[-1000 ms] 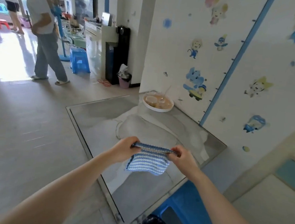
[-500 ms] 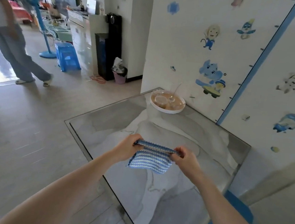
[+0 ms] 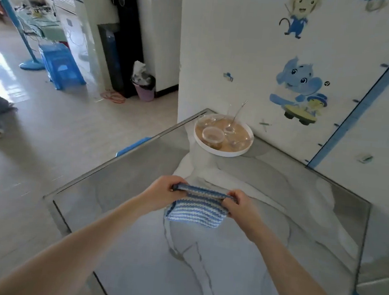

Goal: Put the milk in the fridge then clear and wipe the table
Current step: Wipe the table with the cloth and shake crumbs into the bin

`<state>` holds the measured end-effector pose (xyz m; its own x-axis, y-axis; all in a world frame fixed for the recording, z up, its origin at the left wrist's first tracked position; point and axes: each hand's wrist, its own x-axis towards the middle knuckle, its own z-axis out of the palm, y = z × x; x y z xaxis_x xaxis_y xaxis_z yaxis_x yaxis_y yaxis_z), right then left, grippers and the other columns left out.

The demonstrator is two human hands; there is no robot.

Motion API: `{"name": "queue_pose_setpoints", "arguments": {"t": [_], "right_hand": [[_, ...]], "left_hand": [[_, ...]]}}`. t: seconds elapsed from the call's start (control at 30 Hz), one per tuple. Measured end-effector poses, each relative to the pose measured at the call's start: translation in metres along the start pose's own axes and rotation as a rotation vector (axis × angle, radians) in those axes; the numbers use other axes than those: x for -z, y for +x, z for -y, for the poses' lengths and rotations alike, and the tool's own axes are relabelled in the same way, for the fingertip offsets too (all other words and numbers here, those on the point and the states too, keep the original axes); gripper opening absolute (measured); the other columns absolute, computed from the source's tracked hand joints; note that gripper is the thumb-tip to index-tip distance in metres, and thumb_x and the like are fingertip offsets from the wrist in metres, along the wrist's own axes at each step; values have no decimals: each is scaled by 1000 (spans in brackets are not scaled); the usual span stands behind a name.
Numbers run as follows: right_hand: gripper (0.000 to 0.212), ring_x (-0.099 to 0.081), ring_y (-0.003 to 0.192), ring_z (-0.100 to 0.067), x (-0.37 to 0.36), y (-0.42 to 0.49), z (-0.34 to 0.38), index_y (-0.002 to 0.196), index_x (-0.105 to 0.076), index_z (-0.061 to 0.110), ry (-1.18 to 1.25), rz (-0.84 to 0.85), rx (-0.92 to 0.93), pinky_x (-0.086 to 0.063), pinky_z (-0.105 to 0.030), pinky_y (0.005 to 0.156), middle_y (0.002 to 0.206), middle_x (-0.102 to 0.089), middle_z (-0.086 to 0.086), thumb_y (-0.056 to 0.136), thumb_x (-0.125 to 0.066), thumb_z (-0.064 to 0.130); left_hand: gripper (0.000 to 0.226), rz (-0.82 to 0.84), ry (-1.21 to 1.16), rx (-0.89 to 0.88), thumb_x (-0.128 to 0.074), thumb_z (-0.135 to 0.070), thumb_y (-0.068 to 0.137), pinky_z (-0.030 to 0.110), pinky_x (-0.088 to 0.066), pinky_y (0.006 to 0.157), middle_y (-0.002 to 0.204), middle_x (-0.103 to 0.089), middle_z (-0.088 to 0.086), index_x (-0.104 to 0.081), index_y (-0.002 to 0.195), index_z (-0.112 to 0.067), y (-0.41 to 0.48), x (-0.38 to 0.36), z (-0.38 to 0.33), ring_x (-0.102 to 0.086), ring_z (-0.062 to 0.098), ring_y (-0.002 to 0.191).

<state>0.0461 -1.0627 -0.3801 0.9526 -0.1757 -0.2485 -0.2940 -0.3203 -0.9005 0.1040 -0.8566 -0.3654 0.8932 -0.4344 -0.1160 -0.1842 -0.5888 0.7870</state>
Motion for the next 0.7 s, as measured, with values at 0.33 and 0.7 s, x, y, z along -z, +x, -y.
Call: {"name": "queue_pose_setpoints", "arguments": {"t": [0.33, 0.7], "right_hand": [[12, -52, 69, -9, -57, 143, 29, 88, -68, 10, -211, 100, 53, -37, -15, 59, 76, -62, -3, 77, -65, 7], [15, -44, 59, 0, -92, 304, 67, 81, -59, 20, -319, -165, 168, -32, -14, 55, 63, -48, 15, 79, -62, 5]], "left_hand": [[10, 149, 109, -87, -62, -11, 83, 22, -39, 68, 70, -57, -8, -61, 79, -20, 151, 68, 71, -52, 9, 70], [12, 87, 64, -326, -61, -9, 79, 11, -36, 58, 68, -54, -12, -65, 90, -7, 316, 125, 131, -49, 1, 61]]}}
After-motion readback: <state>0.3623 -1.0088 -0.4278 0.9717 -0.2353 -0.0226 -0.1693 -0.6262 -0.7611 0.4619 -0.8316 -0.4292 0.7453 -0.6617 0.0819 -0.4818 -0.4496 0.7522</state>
